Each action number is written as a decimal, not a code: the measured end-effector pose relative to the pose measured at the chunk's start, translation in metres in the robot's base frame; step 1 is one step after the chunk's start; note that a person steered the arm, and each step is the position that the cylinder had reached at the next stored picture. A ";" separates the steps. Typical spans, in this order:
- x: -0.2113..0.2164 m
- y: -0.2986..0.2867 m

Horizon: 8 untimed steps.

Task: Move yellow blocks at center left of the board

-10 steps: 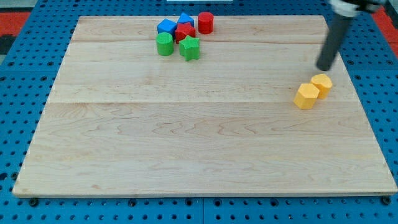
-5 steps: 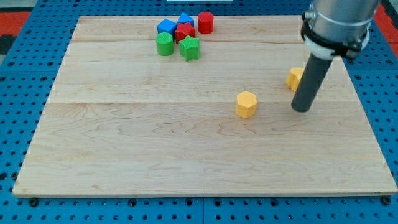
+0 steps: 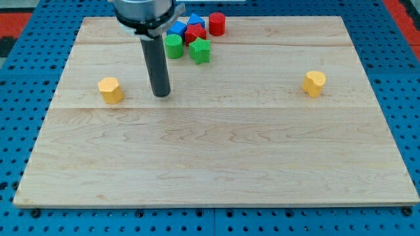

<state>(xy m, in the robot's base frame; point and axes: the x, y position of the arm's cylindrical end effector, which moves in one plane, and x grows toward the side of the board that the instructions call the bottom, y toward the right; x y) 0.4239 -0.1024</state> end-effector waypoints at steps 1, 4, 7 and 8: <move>0.001 -0.071; -0.059 0.182; -0.026 0.310; -0.034 0.173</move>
<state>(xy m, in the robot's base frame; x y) 0.3897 0.0709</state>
